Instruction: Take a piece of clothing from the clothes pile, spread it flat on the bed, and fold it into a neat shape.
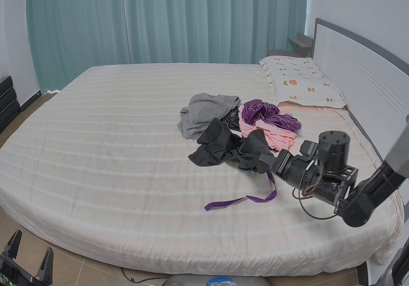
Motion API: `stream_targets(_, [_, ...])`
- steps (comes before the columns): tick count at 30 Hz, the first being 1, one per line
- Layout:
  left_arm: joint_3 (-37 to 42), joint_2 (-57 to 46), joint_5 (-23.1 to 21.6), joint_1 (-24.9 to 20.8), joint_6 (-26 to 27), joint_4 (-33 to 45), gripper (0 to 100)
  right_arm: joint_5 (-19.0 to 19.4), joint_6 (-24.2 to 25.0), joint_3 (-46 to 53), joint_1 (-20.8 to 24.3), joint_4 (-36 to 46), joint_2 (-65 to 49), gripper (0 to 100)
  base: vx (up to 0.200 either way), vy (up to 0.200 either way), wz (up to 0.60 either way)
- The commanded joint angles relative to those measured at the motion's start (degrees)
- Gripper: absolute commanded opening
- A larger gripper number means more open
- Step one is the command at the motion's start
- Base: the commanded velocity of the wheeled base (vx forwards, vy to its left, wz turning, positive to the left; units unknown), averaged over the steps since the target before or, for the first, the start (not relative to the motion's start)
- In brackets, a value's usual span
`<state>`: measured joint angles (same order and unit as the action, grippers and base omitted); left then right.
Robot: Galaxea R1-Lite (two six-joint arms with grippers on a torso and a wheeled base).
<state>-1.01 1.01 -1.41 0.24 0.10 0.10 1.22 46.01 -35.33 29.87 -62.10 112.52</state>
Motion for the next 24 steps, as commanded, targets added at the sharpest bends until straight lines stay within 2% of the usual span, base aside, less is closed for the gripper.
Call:
stream_targets(1, [1.0, -1.0, 0.0, 0.0, 0.0, 0.0, 100, 0.3, -0.5, 0.9, 4.6, 3.6, -19.6, 0, 0.000, 0.000, 0.00])
stream_targets(6, [1.0, -1.0, 0.0, 0.0, 0.1, 0.0, 100, 0.4, -1.6, -5.9, 5.0, 8.9, -24.9, 0, 0.000, 0.000, 0.00])
stream_targets(13, [1.0, 0.7, -0.7, -0.6, 0.1, -0.1, 100, 0.6, -2.9, -6.2, 4.6, 8.7, -27.1, 0, 0.000, 0.000, 0.00])
stream_targets(17, [1.0, 2.9, -0.7, -2.5, 0.4, 0.0, 100, 1.5, -3.2, -4.3, 5.9, 8.7, -26.7, 0, 0.000, 0.000, 0.00])
stream_targets(24, [0.8, 0.5, -3.7, -0.9, 1.7, -1.0, 100, 1.5, -4.1, -4.4, 6.4, 8.6, -27.6, 0, 0.000, 0.000, 0.00])
